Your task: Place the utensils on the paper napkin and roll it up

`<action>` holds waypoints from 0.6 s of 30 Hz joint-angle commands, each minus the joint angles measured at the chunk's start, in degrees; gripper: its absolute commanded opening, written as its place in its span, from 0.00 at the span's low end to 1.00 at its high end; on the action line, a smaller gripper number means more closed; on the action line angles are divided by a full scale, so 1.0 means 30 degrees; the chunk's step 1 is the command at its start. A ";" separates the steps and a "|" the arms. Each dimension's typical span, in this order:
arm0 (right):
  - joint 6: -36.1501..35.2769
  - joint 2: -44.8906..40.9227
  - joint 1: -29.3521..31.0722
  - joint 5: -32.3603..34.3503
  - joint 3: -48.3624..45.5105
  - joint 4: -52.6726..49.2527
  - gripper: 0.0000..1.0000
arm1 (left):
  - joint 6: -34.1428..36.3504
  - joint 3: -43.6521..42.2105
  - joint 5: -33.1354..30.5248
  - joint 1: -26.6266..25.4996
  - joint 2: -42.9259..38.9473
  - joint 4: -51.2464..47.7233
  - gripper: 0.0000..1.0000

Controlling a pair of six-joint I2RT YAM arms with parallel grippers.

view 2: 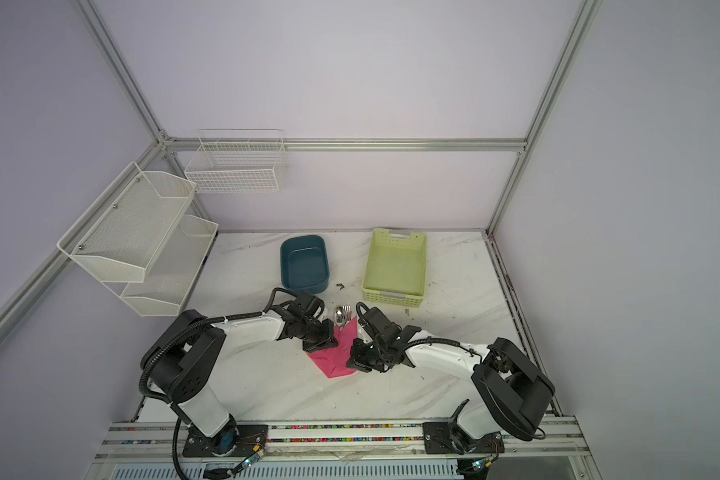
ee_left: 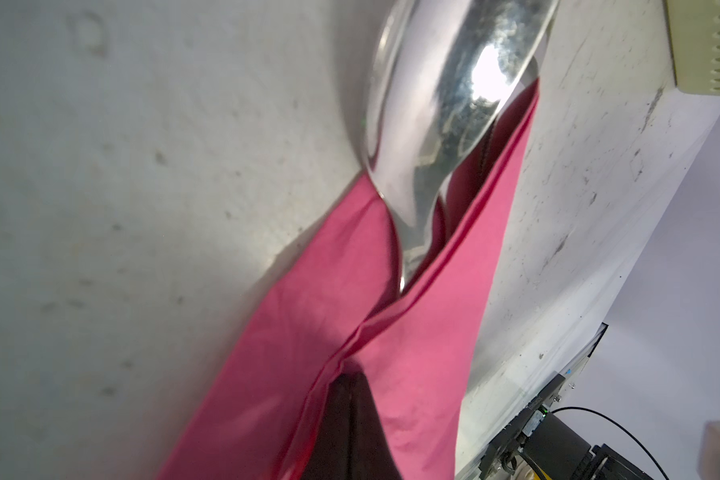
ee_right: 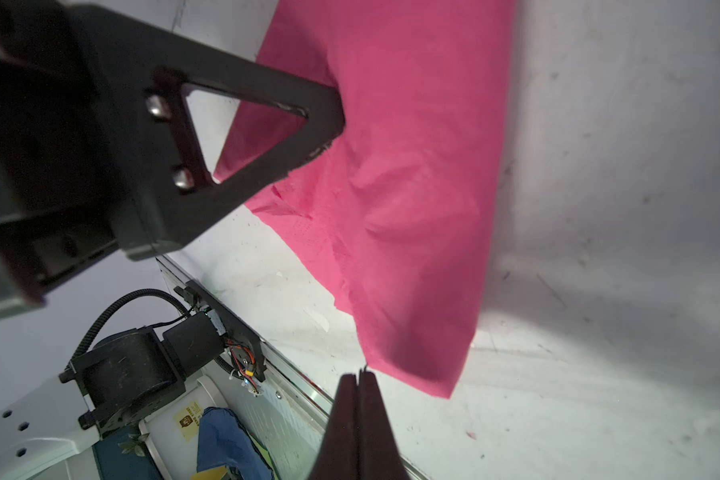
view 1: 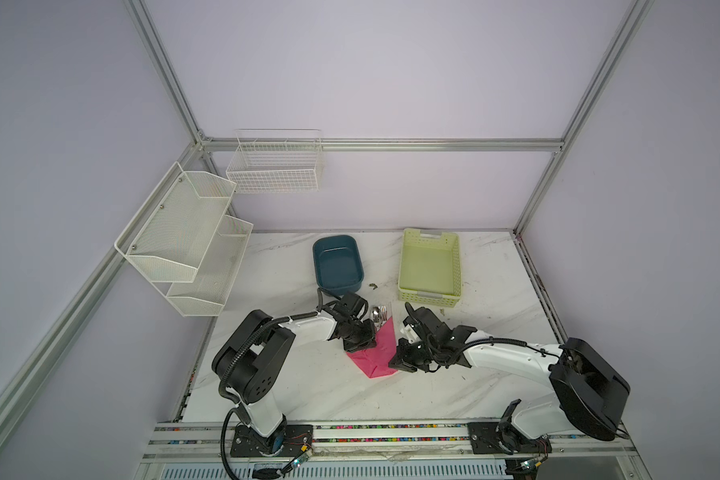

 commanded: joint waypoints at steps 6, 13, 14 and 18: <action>-0.0706 0.1912 -0.0022 0.1270 -0.0457 -0.1166 0.00 | 0.0045 -0.0616 -0.0167 -0.0108 0.0112 -0.0093 0.02; -0.0662 0.0471 -0.0052 0.1528 0.0620 -0.2151 0.00 | 0.0074 -0.0558 -0.0138 -0.0108 0.0150 -0.0132 0.02; -0.0600 0.0246 -0.0047 0.1542 0.0734 -0.2167 0.00 | 0.0074 -0.0554 -0.0126 -0.0115 0.0141 -0.0132 0.02; -0.0534 0.0034 -0.0097 0.1586 0.0867 -0.2196 0.00 | 0.0103 -0.0534 -0.0116 -0.0107 0.0141 -0.0157 0.02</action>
